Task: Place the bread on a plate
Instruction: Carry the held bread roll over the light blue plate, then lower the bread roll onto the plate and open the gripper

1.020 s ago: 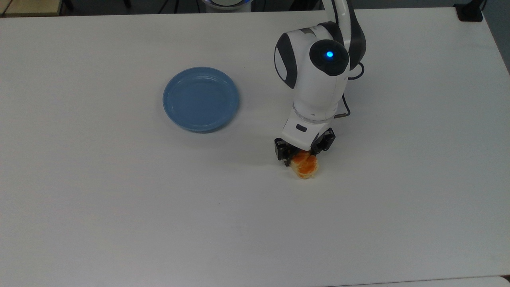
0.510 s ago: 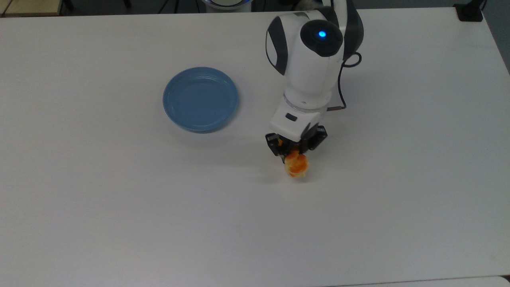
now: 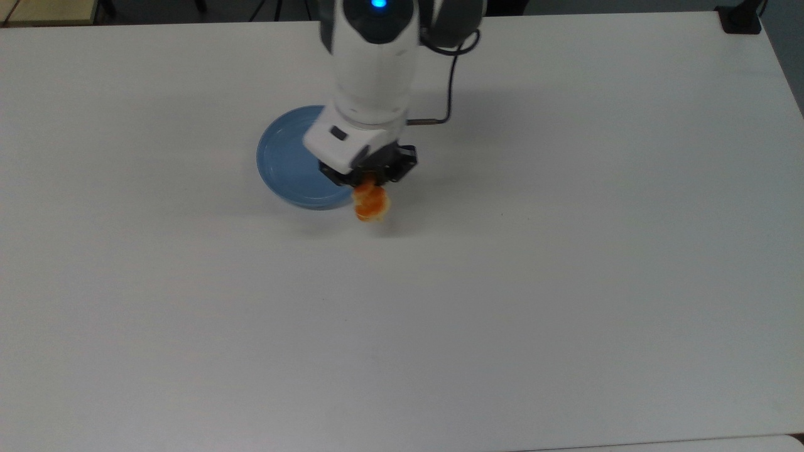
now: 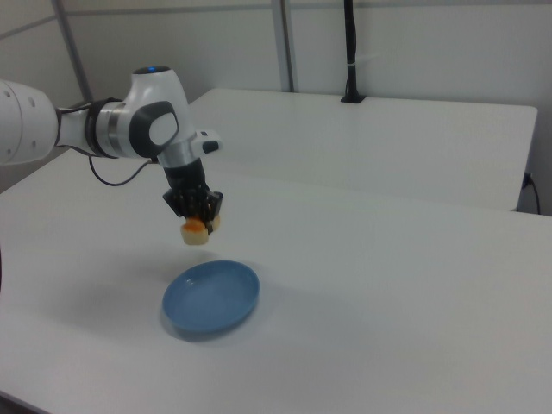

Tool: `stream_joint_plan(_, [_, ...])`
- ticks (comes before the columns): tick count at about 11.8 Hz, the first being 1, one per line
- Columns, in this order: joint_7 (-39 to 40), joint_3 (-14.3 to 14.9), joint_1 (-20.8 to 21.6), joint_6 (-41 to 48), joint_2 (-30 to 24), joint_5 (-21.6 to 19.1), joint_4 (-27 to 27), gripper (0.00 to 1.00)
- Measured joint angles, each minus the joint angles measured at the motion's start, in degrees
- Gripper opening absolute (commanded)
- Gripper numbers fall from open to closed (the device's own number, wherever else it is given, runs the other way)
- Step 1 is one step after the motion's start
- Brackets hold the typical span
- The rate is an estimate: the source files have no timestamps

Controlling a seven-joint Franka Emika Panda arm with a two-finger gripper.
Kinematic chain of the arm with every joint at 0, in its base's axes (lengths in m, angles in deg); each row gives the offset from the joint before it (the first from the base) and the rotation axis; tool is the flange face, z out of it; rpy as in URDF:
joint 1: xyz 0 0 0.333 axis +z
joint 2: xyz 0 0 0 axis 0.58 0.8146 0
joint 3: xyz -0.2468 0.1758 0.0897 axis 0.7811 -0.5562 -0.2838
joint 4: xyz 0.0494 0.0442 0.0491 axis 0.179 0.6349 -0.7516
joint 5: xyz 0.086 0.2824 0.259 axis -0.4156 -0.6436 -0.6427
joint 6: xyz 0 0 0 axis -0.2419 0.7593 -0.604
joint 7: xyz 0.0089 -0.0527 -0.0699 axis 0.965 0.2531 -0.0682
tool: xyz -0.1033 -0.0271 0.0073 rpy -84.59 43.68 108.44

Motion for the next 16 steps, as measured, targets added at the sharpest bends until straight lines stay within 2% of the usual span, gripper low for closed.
stream_joint_plan(3, [0.0, 1.5, -2.0, 0.0, -3.9, 0.0, 7.2, 0.30])
stream_joint_plan(5, [0.0, 2.1, -2.2, 0.0, -6.5, 0.2, 11.7, 0.36])
stream_joint_plan(6, [0.0, 2.3, -2.2, 0.0, -7.7, 0.4, 13.8, 0.59])
stream_joint_plan(7, [0.0, 2.3, -2.2, -0.2, -8.0, 0.5, 14.9, 0.93])
stream_joint_plan(8, [0.0, 2.3, -2.3, -0.6, -8.1, 0.5, 15.6, 1.00])
stream_joint_plan(14, [0.0, 2.5, -3.6, -1.3, -8.2, 0.5, 16.5, 1.00])
stream_joint_plan(16, [0.0, 2.5, -3.4, -1.8, -9.2, 0.5, 15.1, 1.00])
